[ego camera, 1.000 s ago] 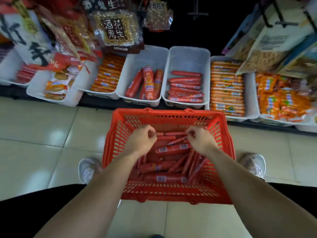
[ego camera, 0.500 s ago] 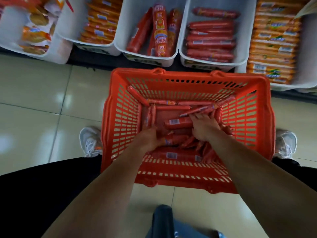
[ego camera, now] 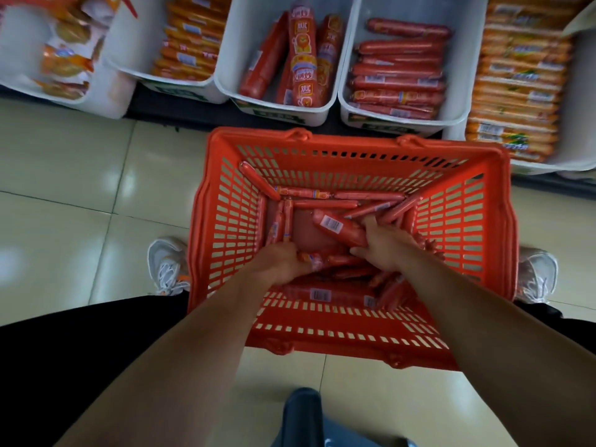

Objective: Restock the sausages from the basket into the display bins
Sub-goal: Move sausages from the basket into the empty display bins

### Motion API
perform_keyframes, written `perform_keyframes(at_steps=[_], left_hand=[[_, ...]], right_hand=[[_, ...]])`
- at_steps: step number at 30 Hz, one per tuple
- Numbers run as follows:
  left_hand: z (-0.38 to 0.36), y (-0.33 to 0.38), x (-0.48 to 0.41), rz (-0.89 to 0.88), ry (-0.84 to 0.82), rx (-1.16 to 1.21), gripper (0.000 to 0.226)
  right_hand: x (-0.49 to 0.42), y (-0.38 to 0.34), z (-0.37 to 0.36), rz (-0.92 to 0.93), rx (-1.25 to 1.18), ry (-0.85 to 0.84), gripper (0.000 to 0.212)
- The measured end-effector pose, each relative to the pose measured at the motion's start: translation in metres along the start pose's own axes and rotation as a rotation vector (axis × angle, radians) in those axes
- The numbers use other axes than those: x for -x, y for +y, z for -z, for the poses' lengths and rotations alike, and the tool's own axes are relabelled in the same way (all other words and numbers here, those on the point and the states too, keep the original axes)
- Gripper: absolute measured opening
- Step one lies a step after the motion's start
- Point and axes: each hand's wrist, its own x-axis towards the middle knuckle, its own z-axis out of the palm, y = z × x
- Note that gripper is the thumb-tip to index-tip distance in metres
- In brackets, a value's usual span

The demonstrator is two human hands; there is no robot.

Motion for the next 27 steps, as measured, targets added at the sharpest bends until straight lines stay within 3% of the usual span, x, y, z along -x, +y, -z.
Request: perform_keyframes(at_steps=[6,11,16,21,27], left_hand=[[0.054,0.001,0.057,-0.053,0.207,-0.007,0.061],[0.105,0.006,0.114,-0.138,0.318,-0.084,0.056],[0.147,0.003,0.15,-0.148,0.438,0.068,0.064],[0.185,0.011,0.147,-0.155,0.573,0.177,0.044],[0.225,0.041,0.081,-0.133,0.692,0.278,0.046]], right_hand=[[0.046,-0.029,0.056,0.02,-0.153,0.093,0.067],[0.087,-0.048,0.105,0.016,-0.519,0.123,0.046],[0.114,-0.071,0.146,0.033,-0.489,0.289,0.055],[0.115,-0.077,0.167,-0.035,-0.588,0.485,0.058],[0.071,-0.079,0.177,-0.075,-0.74,0.502,0.05]])
